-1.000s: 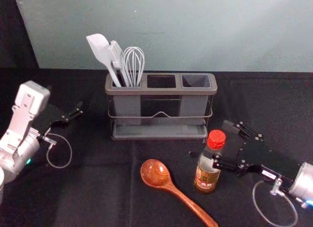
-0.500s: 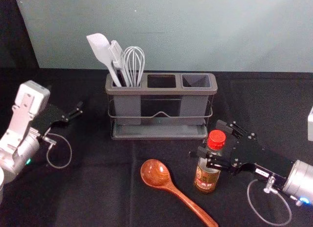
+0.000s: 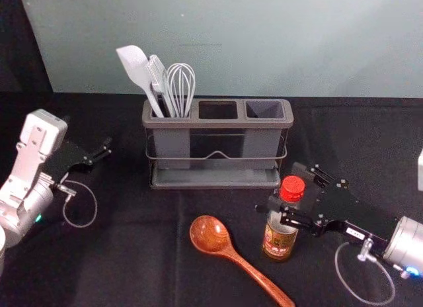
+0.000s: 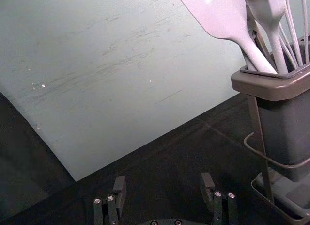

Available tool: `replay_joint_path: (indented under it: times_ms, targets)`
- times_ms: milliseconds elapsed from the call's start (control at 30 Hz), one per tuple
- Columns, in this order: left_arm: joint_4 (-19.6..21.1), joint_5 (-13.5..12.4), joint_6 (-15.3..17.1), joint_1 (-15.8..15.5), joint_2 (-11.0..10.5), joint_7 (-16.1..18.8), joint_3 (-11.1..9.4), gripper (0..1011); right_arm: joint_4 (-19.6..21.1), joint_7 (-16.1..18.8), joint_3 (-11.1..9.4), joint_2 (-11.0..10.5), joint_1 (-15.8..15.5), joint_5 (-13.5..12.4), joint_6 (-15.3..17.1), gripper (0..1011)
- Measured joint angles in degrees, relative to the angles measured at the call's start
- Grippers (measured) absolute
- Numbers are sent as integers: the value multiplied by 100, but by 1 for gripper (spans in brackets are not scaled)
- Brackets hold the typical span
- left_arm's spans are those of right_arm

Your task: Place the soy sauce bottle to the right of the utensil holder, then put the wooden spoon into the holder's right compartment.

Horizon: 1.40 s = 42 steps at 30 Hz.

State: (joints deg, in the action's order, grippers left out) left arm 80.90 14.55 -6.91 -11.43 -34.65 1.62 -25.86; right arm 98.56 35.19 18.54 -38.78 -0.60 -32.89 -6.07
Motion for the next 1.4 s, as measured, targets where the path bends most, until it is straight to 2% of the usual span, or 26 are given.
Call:
replay_joint_path:
  times_ms: [233,267,333,367,467,500,533,600,967,1133,1367,1400]
  targets:
    - [0,0,0,0,0,0,0,1005,3,-3,-4,-3,-4,-4,-3,789]
    - [0,0,0,0,0,0,0,1005,2,-4,-6,-4,-4,-5,-4,726]
    - [0,0,0,0,0,0,0,1005,3,-4,-6,-5,-5,-6,-5,687]
    - [0,0,0,0,0,0,0,1005,3,-4,-7,-5,-5,-7,-5,627]
    - [0,-1,0,0,0,0,0,1005,3,-4,-8,-6,-7,-9,-6,568]
    - [0,0,0,0,0,0,0,1005,3,-4,-8,-7,-8,-9,-7,510]
    - [0,0,0,0,0,0,0,1005,3,-4,-8,-7,-8,-9,-7,510]
    - [0,0,0,0,0,0,0,1005,3,-4,-8,-7,-9,-9,-9,409]
    - [0,0,0,0,0,0,0,1005,15,-8,-14,-12,-13,-6,-10,383]
    - [0,0,0,0,0,0,0,1005,125,-69,-84,-61,-59,0,-2,383]
    - [0,0,0,0,0,0,0,1005,336,-278,-325,-222,-264,24,57,383]
    - [0,0,0,0,0,0,0,1005,376,-342,-407,-259,-330,38,78,383]
